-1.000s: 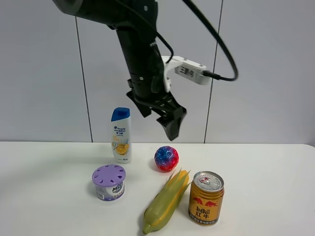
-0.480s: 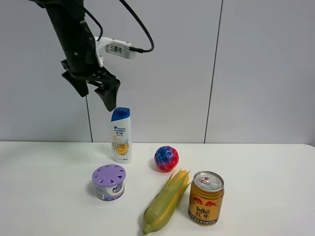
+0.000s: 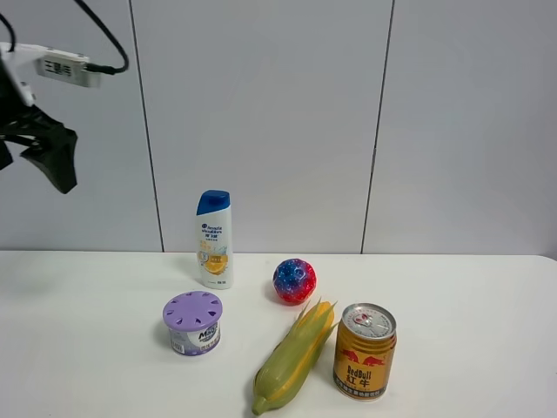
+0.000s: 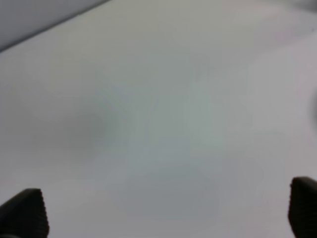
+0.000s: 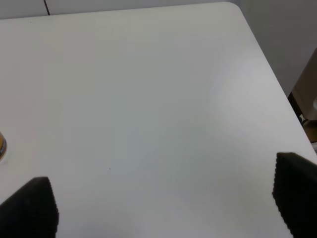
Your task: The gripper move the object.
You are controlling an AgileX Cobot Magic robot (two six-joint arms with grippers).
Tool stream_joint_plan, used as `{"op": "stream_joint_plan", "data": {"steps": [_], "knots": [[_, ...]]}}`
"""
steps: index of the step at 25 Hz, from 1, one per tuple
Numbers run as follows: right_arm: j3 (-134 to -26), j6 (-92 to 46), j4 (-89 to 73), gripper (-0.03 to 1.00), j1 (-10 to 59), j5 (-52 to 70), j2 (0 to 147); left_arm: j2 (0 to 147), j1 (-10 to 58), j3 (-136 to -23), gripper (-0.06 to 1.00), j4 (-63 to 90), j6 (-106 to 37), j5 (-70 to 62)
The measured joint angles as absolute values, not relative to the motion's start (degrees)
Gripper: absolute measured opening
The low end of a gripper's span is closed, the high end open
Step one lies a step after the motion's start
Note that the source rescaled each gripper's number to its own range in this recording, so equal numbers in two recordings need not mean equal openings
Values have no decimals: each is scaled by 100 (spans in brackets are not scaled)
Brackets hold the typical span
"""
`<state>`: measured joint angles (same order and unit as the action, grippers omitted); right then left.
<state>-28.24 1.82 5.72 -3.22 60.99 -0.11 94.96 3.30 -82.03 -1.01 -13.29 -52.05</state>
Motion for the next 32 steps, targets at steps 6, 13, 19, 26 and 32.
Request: {"op": "stream_joint_plan", "data": {"steps": [6, 13, 19, 26, 32], "knots": [[-2824, 182, 572, 100, -322, 6099, -11, 7485, -151, -6244, 100, -95, -1329, -4668], [-2824, 182, 572, 100, -322, 6099, -11, 4953, -818, -4622, 100, -95, -1329, -4602], [-2824, 182, 572, 100, -322, 6099, -11, 3148, -1125, -4256, 100, -50, -1319, -5267], [-2824, 182, 572, 100, -322, 6099, -11, 1812, -1125, -4248, 100, 227, -1288, -6419], [-2824, 182, 572, 100, -322, 6099, -11, 912, -1125, -3985, 100, 283, -1002, -6621]]}}
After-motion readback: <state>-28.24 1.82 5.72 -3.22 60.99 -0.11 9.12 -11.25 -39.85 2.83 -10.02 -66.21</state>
